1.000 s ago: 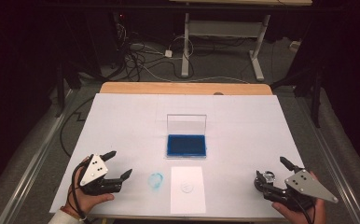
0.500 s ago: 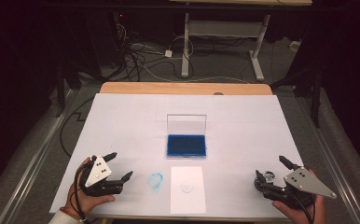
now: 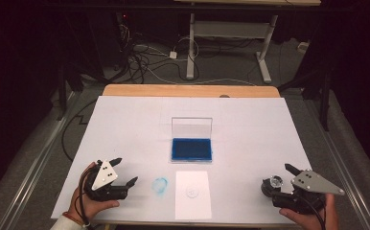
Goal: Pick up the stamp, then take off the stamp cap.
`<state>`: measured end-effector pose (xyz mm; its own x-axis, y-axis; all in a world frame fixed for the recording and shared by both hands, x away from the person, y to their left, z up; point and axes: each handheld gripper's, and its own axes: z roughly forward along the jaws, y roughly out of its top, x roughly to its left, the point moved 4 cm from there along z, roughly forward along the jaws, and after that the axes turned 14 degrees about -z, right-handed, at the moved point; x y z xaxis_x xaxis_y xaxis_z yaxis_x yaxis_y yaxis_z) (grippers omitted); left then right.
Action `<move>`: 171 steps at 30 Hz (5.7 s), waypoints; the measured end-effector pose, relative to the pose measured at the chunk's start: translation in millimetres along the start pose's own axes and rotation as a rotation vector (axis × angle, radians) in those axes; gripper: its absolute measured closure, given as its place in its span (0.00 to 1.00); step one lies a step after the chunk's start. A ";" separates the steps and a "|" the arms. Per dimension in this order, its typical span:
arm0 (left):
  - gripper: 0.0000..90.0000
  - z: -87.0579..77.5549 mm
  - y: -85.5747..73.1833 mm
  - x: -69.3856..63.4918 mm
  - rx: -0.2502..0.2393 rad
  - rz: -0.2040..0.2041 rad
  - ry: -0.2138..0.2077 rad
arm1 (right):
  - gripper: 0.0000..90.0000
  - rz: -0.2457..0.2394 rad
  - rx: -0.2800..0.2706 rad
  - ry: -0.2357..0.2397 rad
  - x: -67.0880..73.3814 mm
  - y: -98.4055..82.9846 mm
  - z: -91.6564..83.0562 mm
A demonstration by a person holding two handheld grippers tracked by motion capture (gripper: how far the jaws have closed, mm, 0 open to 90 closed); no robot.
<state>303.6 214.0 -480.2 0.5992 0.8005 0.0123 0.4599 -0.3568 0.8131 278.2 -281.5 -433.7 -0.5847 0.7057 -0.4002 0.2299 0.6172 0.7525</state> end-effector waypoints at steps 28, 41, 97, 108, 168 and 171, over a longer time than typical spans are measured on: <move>0.23 6.0 -2.0 -3.5 0.033 0.040 -0.022 | 0.53 0.038 0.174 0.119 -10.3 -27.0 26.4; 0.24 6.2 -2.0 -3.2 0.034 0.047 -0.010 | 0.63 -0.002 0.166 0.118 -7.6 -23.8 25.1; 0.25 10.8 -1.4 -3.6 0.066 0.017 0.013 | 0.64 -0.091 -0.202 0.152 10.2 129.3 87.4; 0.24 18.2 0.8 -2.4 0.060 0.001 0.005 | 0.64 -0.089 -0.216 0.173 16.7 138.5 98.9; 0.40 65.0 59.9 -73.9 -0.039 0.086 -0.273 | 0.64 -0.097 -0.332 0.460 117.8 175.9 117.1; 0.40 64.7 60.0 -73.9 -0.041 0.085 -0.268 | 0.64 -0.091 -0.330 0.464 119.5 175.1 118.1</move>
<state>329.4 102.3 -469.9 0.7891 0.6104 -0.0684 0.3769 -0.3932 0.8386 340.4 -48.0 -411.5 -0.8881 0.3820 -0.2556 -0.0488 0.4746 0.8788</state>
